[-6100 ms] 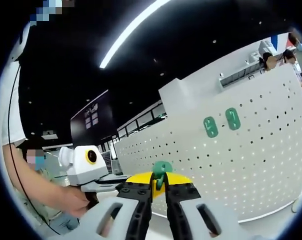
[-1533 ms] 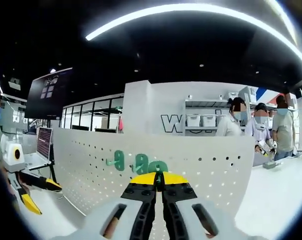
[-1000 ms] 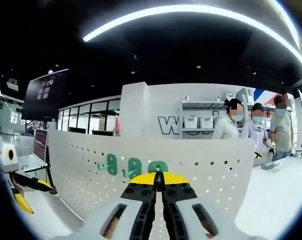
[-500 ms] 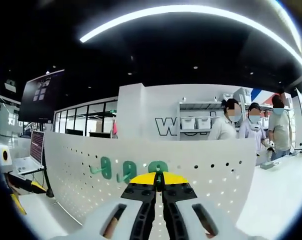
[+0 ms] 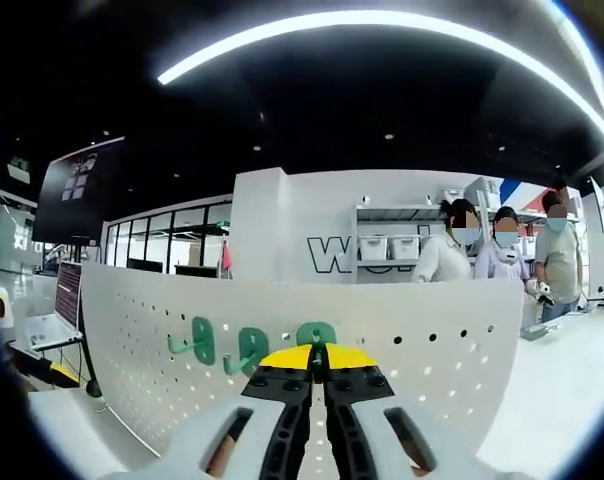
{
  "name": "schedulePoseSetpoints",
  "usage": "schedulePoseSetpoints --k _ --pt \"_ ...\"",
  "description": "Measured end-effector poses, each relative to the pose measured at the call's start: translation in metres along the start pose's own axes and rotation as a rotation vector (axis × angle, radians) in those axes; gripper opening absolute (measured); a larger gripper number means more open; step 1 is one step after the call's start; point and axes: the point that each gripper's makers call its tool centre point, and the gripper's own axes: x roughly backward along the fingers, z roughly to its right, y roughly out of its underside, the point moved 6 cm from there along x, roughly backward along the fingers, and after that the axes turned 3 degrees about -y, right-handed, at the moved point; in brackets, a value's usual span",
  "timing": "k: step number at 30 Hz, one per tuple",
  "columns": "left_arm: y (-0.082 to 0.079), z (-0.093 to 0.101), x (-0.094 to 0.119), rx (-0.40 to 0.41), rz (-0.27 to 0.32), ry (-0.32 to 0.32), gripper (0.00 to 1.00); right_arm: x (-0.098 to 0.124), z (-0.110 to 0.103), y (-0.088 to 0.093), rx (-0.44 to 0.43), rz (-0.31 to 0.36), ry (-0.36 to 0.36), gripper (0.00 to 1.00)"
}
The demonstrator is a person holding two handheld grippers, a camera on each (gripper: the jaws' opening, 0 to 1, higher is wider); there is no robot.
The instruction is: Insert the hook assembly into the mounting plate slot until the hook locks in place.
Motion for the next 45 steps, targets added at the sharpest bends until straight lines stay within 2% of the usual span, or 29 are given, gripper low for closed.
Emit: schedulePoseSetpoints --k 6,7,9,11,28,41,45 --pt "-0.001 -0.001 0.001 0.002 0.003 -0.004 0.79 -0.004 -0.003 0.004 0.005 -0.011 -0.005 0.01" --pt "-0.001 -0.002 0.001 -0.001 0.002 -0.007 0.79 -0.005 -0.004 0.004 0.035 -0.015 -0.013 0.01" --pt "-0.001 -0.003 0.001 0.002 0.001 -0.006 0.79 -0.006 -0.003 0.005 -0.007 -0.008 0.002 0.01" --pt "-0.001 -0.003 0.001 -0.001 0.0 -0.009 0.78 -0.008 -0.004 0.006 0.012 -0.014 -0.001 0.01" --pt "0.001 -0.003 0.002 0.004 -0.005 -0.01 0.77 -0.008 0.001 0.007 -0.018 -0.005 0.031 0.01" --pt "-0.002 -0.01 0.005 0.001 0.0 -0.026 0.77 -0.011 -0.005 0.009 0.015 -0.034 0.093 0.01" --pt "-0.003 -0.012 0.006 0.0 -0.001 -0.03 0.77 -0.012 -0.005 0.009 -0.002 -0.042 0.113 0.02"
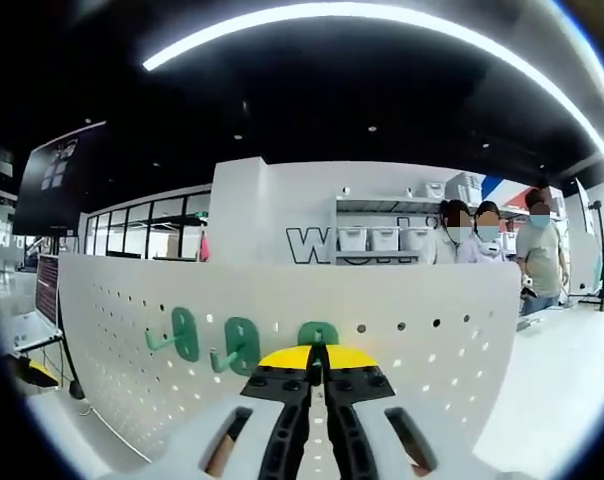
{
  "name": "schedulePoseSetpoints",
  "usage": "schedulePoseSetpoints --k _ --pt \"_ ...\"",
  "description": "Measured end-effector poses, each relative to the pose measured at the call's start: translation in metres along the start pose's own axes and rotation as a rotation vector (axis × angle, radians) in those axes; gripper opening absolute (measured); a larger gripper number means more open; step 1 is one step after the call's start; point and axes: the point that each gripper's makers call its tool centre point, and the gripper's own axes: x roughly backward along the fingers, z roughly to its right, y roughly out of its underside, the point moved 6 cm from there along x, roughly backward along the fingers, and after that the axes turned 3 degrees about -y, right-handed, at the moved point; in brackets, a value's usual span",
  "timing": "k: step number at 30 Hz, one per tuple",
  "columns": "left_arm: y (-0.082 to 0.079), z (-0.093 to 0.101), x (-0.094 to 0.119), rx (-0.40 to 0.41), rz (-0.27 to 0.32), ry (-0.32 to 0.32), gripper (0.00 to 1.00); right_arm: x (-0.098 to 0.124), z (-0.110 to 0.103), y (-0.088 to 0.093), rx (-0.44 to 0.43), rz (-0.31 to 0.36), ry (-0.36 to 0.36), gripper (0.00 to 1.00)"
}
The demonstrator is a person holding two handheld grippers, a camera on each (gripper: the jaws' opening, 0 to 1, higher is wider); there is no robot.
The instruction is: Insert the hook assembly into the mounting plate slot until the hook locks in place.
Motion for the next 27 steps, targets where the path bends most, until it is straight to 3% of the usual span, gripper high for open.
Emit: schedulePoseSetpoints --k 9,27 --pt "0.001 0.002 -0.001 -0.003 -0.004 0.006 0.77 0.001 0.001 0.001 0.004 -0.012 -0.011 0.02" --pt "0.005 0.006 0.0 -0.008 -0.009 0.014 0.77 0.016 -0.002 0.007 -0.016 -0.032 -0.103 0.23"
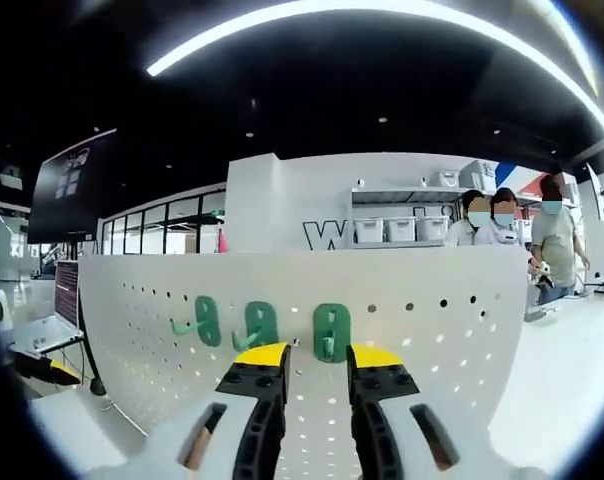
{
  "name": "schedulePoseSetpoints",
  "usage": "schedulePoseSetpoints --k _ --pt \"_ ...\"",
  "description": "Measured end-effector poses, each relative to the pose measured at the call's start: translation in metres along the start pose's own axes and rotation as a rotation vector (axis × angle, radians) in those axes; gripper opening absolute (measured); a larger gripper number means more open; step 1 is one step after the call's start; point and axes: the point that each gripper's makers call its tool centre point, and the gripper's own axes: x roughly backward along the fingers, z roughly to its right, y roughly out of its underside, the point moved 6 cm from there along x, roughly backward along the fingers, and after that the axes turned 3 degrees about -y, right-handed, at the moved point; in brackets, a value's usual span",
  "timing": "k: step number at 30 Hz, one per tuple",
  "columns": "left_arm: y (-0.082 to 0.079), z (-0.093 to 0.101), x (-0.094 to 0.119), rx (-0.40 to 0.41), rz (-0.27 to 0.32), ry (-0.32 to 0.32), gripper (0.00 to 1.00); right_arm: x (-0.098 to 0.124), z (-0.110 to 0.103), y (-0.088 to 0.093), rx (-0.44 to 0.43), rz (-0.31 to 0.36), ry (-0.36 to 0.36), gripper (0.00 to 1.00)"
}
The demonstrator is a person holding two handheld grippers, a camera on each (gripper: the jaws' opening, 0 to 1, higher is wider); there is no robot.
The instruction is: Insert the hook assembly into the mounting plate slot until the hook locks in place.
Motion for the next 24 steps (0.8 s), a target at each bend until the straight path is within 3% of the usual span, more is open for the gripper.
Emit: schedulePoseSetpoints --k 3,15,24 --pt "0.001 0.001 -0.001 0.001 -0.001 0.004 0.77 0.002 0.001 0.001 -0.022 0.005 -0.024 0.26" --pt "0.0 0.006 -0.002 0.006 0.006 0.008 0.78 0.007 0.001 0.0 -0.02 0.006 -0.068 0.27" --pt "0.002 0.005 -0.003 0.004 0.0 0.011 0.78 0.019 -0.004 0.009 -0.02 -0.017 -0.13 0.33"
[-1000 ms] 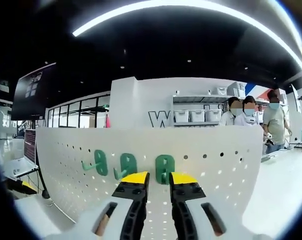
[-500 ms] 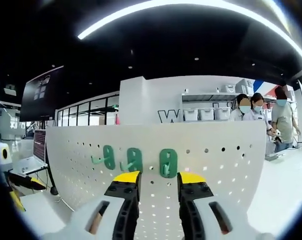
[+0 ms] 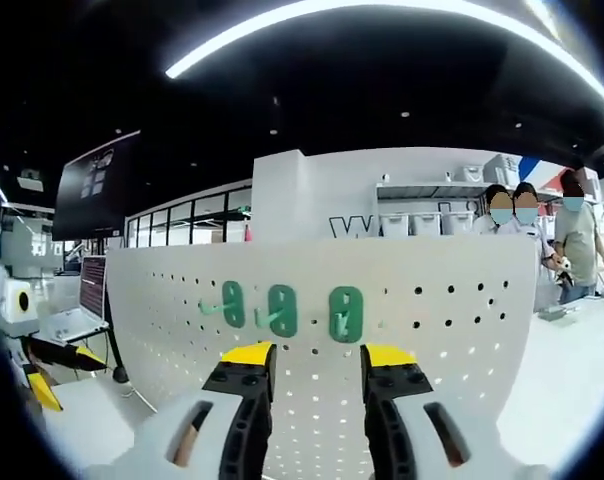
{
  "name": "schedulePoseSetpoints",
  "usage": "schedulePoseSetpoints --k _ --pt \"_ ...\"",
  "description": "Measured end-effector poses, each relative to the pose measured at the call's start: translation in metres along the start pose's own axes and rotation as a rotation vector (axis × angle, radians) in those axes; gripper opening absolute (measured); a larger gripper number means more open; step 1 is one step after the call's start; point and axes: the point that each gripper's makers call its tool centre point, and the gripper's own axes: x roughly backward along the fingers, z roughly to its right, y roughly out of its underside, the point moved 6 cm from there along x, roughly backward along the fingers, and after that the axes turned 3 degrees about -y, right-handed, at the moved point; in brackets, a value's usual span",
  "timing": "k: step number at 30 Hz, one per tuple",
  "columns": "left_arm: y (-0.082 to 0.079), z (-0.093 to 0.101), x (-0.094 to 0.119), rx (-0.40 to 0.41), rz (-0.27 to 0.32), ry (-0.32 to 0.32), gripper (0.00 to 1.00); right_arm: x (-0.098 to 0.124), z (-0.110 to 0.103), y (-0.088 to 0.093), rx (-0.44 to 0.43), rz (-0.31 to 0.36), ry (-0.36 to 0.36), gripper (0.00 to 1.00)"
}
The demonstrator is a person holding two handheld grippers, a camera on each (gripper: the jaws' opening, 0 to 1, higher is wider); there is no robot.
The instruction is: Insert the hook assembly into the mounting plate slot until the hook locks in place.
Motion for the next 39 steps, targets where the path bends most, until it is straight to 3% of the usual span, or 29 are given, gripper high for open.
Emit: schedulePoseSetpoints --k 11,39 --pt "0.002 0.001 -0.001 0.003 -0.006 0.011 0.79 0.018 -0.008 0.014 -0.002 -0.046 -0.052 0.38" --pt "0.006 -0.002 0.012 0.016 0.009 -0.004 0.82 0.073 -0.028 0.04 -0.021 -0.068 -0.13 0.48"
